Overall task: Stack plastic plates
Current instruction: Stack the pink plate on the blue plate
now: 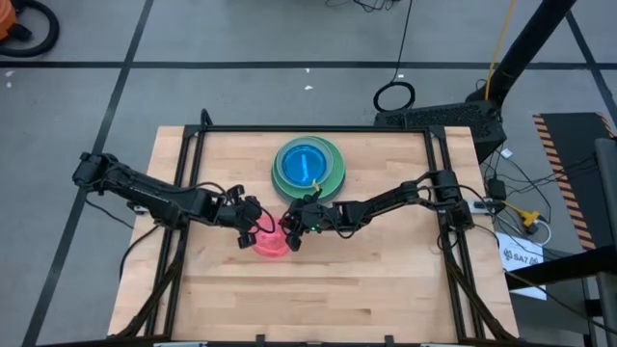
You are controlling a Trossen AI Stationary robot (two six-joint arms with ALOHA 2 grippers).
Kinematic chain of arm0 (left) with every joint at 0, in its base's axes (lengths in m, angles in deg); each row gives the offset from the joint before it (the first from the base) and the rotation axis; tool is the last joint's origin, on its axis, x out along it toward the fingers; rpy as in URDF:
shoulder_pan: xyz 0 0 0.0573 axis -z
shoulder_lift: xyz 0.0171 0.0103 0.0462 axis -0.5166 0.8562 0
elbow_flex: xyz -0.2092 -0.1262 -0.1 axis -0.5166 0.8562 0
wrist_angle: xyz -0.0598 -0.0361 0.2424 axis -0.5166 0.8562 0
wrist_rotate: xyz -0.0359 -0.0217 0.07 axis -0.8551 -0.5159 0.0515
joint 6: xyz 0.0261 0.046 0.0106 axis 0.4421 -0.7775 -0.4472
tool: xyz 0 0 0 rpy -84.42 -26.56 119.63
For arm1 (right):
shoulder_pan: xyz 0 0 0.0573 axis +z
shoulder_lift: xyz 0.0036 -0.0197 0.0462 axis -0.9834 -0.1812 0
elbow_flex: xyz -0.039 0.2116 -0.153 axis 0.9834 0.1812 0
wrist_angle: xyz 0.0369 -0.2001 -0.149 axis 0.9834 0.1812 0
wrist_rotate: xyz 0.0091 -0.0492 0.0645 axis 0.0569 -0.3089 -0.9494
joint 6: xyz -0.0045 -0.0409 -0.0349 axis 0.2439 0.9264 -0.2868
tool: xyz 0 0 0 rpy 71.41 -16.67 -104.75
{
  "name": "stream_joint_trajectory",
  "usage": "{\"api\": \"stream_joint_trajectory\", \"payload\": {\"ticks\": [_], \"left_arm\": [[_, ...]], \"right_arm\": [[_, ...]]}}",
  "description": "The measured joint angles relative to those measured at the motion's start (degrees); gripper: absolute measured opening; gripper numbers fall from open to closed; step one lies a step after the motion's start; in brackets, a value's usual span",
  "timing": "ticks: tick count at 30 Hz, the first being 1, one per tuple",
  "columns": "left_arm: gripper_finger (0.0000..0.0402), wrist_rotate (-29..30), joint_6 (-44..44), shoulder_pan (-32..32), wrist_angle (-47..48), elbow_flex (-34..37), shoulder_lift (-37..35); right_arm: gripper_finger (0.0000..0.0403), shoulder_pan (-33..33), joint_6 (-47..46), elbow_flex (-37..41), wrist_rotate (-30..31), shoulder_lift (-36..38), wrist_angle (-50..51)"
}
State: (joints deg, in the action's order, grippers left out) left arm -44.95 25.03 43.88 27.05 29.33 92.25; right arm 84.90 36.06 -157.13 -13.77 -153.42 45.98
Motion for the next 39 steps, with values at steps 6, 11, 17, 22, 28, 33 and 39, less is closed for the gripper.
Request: {"api": "stream_joint_trajectory", "payload": {"ticks": [6, 11, 17, 22, 28, 33, 39], "left_arm": [[0.0080, 0.11, -1.69, 0.00, 0.02, 0.00, 0.00], [0.0085, 0.11, -2.88, 0.03, 0.56, 0.00, -1.84], [0.0085, 2.46, -6.06, 0.15, 0.73, -0.01, -7.59], [0.0086, 3.13, -11.38, 0.15, 0.59, -0.02, -13.92], [0.0086, 6.21, -16.47, 0.15, -2.18, -0.02, -19.06], [0.0086, 8.26, -22.55, 0.15, -3.35, -0.07, -20.57], [0.0086, 8.27, -30.22, -0.03, -2.97, -0.07, -20.57]], "right_arm": [[0.0008, 0.00, 0.15, 0.00, -0.05, 0.00, 0.13], [0.0014, -0.76, -0.38, 0.00, -2.97, 0.00, 0.23], [0.0015, -2.08, -0.98, 0.00, -4.80, 0.00, 2.44], [0.0015, -5.09, -0.40, 0.01, -13.74, 3.72, 8.24], [0.0015, -13.20, 4.59, 0.04, -22.63, 13.04, 20.52], [0.0015, -24.96, 5.96, 0.00, -31.71, 19.36, 28.32], [0.0015, -38.36, 5.01, 0.00, -37.25, 18.89, 30.15]]}}
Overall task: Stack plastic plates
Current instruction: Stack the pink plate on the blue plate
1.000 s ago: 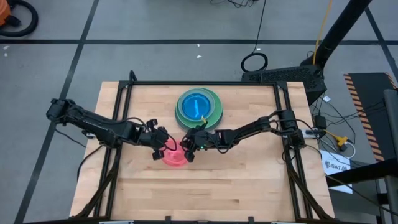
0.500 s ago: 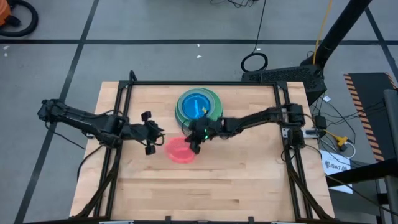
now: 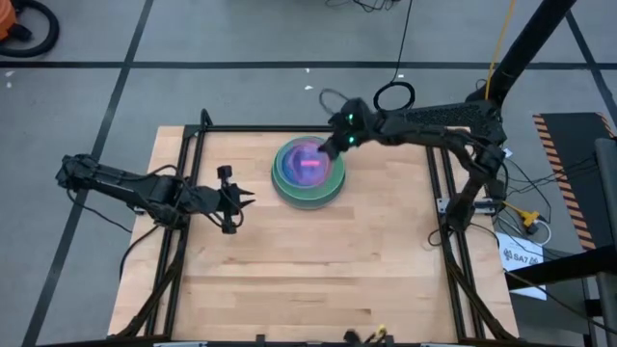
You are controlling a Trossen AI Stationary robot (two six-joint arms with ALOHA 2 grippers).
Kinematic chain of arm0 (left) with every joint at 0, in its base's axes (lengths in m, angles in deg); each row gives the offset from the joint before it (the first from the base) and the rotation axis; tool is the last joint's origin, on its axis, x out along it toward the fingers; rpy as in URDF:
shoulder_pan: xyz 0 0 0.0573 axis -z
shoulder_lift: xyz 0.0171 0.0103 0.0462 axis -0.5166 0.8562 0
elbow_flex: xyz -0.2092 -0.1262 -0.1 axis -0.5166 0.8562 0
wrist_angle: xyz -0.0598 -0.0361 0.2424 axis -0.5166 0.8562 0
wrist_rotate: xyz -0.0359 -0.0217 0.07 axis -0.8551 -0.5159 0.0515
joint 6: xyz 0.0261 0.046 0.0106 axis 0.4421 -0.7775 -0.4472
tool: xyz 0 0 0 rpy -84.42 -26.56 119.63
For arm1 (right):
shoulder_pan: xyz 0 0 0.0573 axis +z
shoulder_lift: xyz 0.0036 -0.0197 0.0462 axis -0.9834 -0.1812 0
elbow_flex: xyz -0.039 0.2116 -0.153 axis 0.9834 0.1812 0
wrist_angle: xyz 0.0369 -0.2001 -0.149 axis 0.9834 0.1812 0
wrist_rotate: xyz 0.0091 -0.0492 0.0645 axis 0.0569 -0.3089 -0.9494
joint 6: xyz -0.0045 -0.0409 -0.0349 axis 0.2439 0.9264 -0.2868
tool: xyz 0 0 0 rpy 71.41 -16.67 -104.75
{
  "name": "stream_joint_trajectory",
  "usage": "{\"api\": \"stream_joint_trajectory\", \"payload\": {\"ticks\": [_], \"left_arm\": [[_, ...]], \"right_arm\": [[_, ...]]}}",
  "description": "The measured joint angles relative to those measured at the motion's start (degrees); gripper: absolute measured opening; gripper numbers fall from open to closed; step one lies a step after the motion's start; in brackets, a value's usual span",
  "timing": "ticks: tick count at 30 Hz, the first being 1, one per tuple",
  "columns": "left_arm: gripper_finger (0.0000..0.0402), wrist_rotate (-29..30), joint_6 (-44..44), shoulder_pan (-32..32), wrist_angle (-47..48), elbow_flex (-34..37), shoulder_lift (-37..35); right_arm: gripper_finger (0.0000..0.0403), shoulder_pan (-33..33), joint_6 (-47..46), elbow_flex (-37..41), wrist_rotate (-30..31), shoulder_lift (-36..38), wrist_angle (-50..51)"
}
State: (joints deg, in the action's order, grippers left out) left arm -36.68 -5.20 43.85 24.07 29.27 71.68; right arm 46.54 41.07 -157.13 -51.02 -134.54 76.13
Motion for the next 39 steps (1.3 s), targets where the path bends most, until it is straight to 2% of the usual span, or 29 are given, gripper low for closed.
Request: {"api": "stream_joint_trajectory", "payload": {"ticks": [7, 14, 18, 20, 29, 36, 39], "left_arm": [[0.0086, 0.00, -3.47, -2.96, -0.97, 0.00, -0.02], [0.0086, -0.02, -4.29, -7.93, -0.92, 0.00, 0.00], [0.0086, -0.06, -4.32, -10.20, -0.87, 0.00, 0.00], [0.0086, -0.04, -4.17, -10.77, -0.87, 0.00, 0.00], [0.0086, -0.13, -2.90, -11.23, -0.83, 0.02, 0.00], [0.0086, -0.24, -0.78, -11.23, 1.33, 0.04, 0.00], [0.0086, -0.24, 0.20, -11.23, 2.30, 0.07, 0.00]], "right_arm": [[0.0015, -7.15, -0.03, 0.07, -0.75, -5.15, -1.61], [0.0015, -7.87, 0.67, 0.04, -1.43, -6.59, -3.32], [0.0019, -7.20, 1.24, 0.04, 3.04, -6.58, -3.33], [0.0028, -6.74, 1.74, 0.04, 4.66, -6.58, -3.35], [0.0094, -6.25, 2.37, 0.04, 4.68, -6.58, -3.29], [0.0127, -5.33, 0.56, 0.04, 4.72, -6.58, -3.30], [0.0139, -4.40, -0.27, 0.04, 6.48, -6.58, -3.31]]}}
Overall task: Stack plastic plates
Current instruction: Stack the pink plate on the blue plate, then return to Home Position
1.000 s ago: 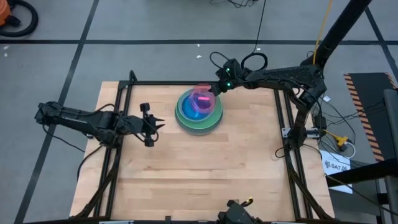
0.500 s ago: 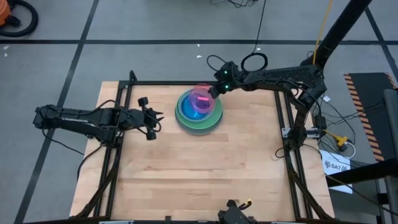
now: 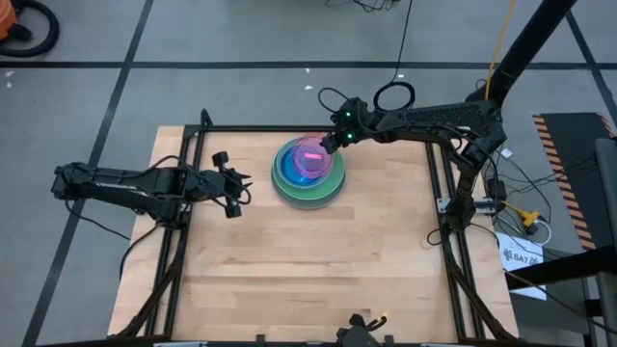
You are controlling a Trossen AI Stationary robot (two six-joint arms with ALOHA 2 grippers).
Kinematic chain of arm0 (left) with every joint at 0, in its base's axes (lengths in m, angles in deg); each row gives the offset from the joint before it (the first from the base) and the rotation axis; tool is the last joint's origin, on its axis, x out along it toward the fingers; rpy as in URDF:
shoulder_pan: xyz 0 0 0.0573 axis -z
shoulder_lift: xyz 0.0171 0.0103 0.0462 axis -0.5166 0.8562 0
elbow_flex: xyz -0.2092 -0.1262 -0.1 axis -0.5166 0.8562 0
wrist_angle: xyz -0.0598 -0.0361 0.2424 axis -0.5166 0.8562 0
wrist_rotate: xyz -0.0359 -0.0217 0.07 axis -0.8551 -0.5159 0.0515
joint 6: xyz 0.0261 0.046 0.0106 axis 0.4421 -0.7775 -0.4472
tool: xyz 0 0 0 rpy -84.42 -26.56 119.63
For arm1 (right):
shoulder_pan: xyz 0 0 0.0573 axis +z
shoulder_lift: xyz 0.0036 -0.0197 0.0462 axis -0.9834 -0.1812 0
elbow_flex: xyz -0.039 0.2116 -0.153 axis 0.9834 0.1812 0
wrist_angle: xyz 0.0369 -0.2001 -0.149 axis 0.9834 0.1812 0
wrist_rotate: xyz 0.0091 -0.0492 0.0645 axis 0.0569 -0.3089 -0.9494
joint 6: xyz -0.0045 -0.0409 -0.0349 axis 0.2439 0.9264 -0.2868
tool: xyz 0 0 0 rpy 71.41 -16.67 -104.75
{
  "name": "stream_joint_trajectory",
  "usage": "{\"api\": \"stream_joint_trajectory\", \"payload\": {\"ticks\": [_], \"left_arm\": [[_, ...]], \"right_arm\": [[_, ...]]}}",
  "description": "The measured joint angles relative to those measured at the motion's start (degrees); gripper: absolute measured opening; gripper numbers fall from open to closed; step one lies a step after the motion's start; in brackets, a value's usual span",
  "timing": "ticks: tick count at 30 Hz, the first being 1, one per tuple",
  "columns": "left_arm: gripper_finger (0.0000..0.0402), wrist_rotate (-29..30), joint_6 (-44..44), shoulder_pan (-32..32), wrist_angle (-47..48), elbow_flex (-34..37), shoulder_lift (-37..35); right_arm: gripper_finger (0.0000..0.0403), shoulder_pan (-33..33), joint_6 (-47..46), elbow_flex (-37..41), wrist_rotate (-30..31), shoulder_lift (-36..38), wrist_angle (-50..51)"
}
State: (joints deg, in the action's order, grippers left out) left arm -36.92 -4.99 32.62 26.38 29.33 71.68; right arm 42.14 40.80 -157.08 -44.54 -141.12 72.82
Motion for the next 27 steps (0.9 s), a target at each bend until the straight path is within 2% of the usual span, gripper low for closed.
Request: {"api": "stream_joint_trajectory", "payload": {"ticks": [12, 16, 22, 24, 27], "left_arm": [[0.0086, 0.00, -0.33, 0.00, -0.02, 0.00, 0.00], [0.0086, 0.00, -0.10, 0.00, -0.46, 0.00, 0.00], [0.0086, -0.13, 0.38, 0.10, -0.44, 0.00, 0.00], [0.0086, -1.83, 0.38, 0.18, -1.68, 0.62, -0.31], [0.0086, -7.00, 0.99, 0.89, -8.53, 5.83, -2.78]], "right_arm": [[0.0153, 5.64, -0.41, -0.02, 3.89, 0.00, 0.02], [0.0153, 5.66, 2.10, -0.04, 8.79, 0.01, 0.84], [0.0153, 5.01, 5.83, -0.07, 8.73, 1.05, 1.86], [0.0153, 5.33, 8.81, -0.07, 8.61, 1.22, 1.96], [0.0153, 6.94, 14.52, 1.17, 8.67, 3.23, 2.07]]}}
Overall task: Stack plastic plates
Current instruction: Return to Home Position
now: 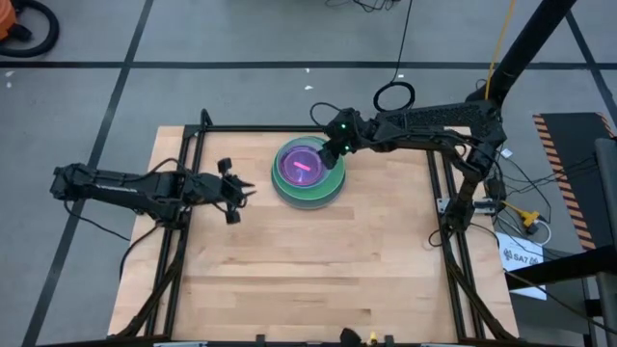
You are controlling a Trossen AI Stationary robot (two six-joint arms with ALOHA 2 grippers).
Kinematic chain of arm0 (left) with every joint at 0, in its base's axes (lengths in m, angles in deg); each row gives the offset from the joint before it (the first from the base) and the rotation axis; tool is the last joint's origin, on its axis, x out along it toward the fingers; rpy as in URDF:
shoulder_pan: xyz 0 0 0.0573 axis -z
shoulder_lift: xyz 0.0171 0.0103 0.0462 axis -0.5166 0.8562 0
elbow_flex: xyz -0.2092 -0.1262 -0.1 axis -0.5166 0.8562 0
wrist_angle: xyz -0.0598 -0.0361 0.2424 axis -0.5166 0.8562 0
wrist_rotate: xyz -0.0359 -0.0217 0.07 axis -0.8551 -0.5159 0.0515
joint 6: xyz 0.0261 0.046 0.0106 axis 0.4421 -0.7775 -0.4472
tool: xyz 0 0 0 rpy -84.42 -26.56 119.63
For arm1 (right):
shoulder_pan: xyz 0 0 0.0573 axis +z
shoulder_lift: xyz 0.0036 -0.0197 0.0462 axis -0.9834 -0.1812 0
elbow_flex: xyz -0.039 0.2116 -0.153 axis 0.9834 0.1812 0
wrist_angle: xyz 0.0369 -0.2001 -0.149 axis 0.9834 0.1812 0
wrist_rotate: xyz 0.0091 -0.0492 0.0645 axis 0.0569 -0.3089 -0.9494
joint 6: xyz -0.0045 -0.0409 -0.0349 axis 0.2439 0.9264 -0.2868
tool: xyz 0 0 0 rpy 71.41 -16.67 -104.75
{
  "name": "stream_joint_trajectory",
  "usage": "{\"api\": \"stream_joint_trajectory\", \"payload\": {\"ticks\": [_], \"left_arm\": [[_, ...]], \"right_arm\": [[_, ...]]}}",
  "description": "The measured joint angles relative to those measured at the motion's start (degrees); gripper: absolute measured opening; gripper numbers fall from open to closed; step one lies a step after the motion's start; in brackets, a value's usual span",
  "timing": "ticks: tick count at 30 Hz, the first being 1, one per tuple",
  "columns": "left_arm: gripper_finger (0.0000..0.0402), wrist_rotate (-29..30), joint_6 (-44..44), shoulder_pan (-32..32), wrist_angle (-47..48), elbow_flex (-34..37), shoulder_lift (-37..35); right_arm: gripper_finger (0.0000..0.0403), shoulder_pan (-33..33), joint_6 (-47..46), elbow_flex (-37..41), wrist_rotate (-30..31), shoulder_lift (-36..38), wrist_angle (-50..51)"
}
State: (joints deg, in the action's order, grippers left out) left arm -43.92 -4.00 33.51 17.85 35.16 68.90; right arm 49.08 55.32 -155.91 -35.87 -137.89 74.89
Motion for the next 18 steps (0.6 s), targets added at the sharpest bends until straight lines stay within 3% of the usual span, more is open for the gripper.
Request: {"api": "stream_joint_trajectory", "payload": {"ticks": [8, 18], "left_arm": [[0.0086, -2.88, -3.43, -0.18, -13.96, 11.93, -10.72], [0.0086, -9.11, -2.52, -4.72, -14.25, 16.71, -24.31]], "right_arm": [[0.0153, 4.21, 9.99, 18.59, -0.34, 11.38, -22.01], [0.0153, 4.24, 12.02, 44.45, -1.86, 27.49, -44.68]]}}
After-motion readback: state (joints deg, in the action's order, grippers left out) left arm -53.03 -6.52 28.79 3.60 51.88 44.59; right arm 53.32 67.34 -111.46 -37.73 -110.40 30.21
